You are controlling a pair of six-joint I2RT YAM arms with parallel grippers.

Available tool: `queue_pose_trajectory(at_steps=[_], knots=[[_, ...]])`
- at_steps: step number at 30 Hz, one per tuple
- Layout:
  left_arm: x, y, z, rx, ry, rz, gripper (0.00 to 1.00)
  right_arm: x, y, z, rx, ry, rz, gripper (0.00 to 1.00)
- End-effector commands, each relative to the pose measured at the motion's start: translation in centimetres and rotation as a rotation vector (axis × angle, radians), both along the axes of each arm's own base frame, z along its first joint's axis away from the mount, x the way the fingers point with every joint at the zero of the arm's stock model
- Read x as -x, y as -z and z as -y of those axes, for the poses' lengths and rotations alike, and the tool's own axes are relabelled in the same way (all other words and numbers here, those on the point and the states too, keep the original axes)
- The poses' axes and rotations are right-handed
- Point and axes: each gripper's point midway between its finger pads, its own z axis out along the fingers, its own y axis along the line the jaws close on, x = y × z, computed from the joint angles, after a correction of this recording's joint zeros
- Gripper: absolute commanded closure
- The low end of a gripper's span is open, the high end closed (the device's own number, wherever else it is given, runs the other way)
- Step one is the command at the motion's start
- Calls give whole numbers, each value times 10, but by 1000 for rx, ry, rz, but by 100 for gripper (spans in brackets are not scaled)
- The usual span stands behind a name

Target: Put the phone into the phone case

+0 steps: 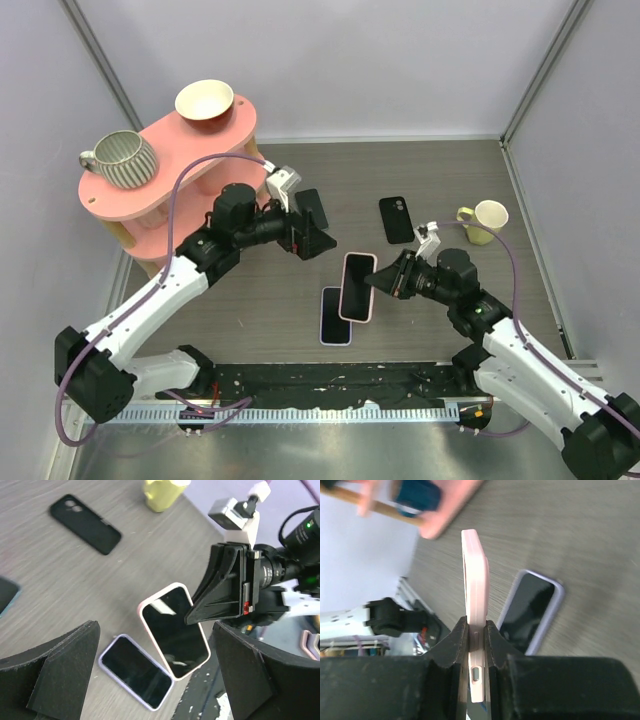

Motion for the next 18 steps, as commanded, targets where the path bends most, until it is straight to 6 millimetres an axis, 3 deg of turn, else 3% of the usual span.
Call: queue_pose_trajectory(at_steps=[1,2,6,16,18], knots=[[-18,11,-32,-183,-159,16,0,3,43,21,173,95,-195,99],[-10,17,-32,-204,-117,-13,0,5,51,24,207,95,-214,99],[5,10,-28,-176,-35,5,0,4,63,28,269,92,-240,99],[11,5,-41,-174,-77,87,0,-5,110,20,353,48,-317,99],[12,7,-41,-179,-76,89,0,-7,119,23,371,66,-335,95]])
